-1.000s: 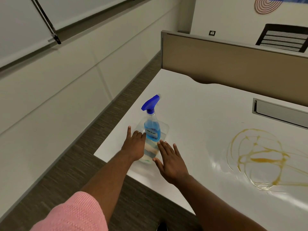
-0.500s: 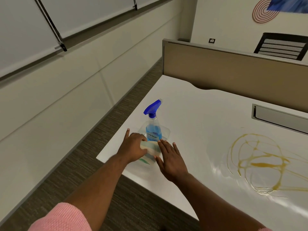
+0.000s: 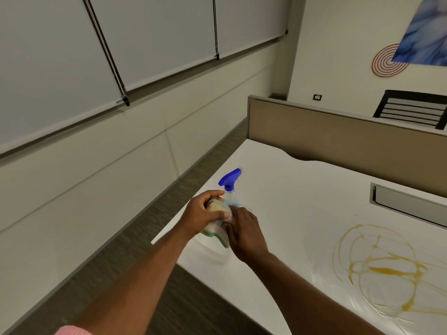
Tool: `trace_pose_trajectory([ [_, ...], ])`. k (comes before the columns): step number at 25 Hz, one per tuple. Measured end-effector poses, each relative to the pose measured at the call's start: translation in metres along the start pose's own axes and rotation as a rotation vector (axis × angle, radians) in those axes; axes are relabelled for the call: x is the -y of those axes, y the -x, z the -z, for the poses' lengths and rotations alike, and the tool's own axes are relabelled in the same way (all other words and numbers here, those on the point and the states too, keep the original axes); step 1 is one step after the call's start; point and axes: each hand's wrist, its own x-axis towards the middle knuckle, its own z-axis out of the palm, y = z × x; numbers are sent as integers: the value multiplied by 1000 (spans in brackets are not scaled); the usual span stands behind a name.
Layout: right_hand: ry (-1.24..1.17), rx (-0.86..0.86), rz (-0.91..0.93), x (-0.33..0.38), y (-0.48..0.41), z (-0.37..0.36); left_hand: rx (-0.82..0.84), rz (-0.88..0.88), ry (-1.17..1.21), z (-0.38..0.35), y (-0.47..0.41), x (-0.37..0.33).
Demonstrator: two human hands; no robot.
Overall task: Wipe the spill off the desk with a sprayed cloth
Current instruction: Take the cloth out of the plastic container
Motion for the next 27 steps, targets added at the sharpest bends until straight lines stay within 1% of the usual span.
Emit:
trace_pose_trajectory([
  [3,-44,-70,53,6,-2,11,32,-36,78,3,2,-23],
  [6,-84,-114,97,11,-5,22,47,-81,87,6,4,-46],
  [10,-93,-101,120,14,-9,34,72,-116,58,7,5,-67],
  [15,-87,-72,119,15,-10,44,45,-81,116,6,4,-69],
  [18,-64,-1,64,11,-11,44,29,-55,166,7,2,-56],
  [22,-87,62,-104,0,-14,36,12,1,188,13,-3,-33],
  [24,-114,40,-189,-3,-19,30,5,23,160,17,-6,-23],
  [27,-117,-11,-257,-4,-34,16,8,55,130,22,-14,-7],
])
